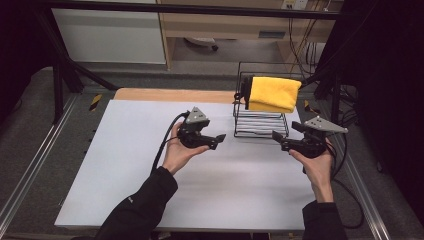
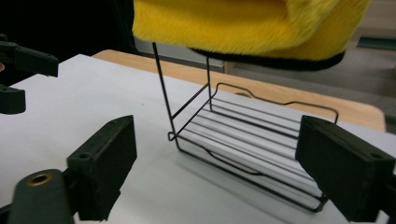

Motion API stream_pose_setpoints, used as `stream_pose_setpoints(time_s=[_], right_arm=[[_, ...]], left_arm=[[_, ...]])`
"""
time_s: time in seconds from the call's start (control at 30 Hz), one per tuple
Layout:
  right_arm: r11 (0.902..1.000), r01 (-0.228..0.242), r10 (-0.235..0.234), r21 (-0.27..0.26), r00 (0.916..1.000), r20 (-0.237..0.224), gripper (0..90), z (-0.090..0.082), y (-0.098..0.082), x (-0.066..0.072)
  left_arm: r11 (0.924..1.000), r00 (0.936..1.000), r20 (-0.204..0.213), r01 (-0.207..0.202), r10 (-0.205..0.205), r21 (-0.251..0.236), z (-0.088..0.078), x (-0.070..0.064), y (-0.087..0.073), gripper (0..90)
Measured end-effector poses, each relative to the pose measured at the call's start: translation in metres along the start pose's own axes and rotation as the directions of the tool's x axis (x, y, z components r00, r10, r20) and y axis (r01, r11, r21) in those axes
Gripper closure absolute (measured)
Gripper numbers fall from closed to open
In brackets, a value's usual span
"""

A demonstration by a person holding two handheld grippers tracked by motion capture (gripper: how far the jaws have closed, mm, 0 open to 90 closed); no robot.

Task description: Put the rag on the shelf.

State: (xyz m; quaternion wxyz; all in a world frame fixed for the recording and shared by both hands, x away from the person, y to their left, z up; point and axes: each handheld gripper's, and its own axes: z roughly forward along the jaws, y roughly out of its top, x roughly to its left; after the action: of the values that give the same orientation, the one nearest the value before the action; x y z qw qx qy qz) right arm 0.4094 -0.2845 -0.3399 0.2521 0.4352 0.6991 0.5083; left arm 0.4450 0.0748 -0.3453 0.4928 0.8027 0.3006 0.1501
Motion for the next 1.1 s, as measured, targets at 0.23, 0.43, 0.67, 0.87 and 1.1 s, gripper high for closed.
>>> stream_pose_setpoints(time_s=[0.23, 0.43, 0.67, 0.87, 1.1], right_arm=[[0.999, -0.007, 0.009, 0.044, 0.9989, -0.046, 6.6, 0.007, -0.014, 0.012], [0.9964, 0.0, 0.006, 0.084, 0.9975, -0.07, 2.4, 0.013, -0.026, 0.026], [0.9931, -0.024, 0.039, 0.114, 0.9914, -0.125, 0.7, 0.016, -0.045, 0.037], [0.9877, -0.01, 0.034, 0.156, 0.9872, -0.155, 0.6, 0.017, -0.066, 0.041], [0.9811, -0.018, 0.053, 0.193, 0.9822, -0.18, 0.7, 0.012, -0.092, 0.035]], left_arm=[[0.9988, 0.9987, -0.03, 0.042, -0.041, 0.027, -0.029, 0.019, -0.034, 10.8], [0.9965, 0.9958, -0.059, 0.073, -0.07, 0.042, -0.059, 0.036, -0.067, 8.0], [0.9919, 0.9892, -0.111, 0.104, -0.095, 0.073, -0.091, 0.05, -0.109, 7.8], [0.9884, 0.9847, -0.136, 0.121, -0.108, 0.091, -0.112, 0.057, -0.137, 7.8], [0.987, 0.9815, -0.143, 0.14, -0.128, 0.079, -0.13, 0.063, -0.16, 8.1]])
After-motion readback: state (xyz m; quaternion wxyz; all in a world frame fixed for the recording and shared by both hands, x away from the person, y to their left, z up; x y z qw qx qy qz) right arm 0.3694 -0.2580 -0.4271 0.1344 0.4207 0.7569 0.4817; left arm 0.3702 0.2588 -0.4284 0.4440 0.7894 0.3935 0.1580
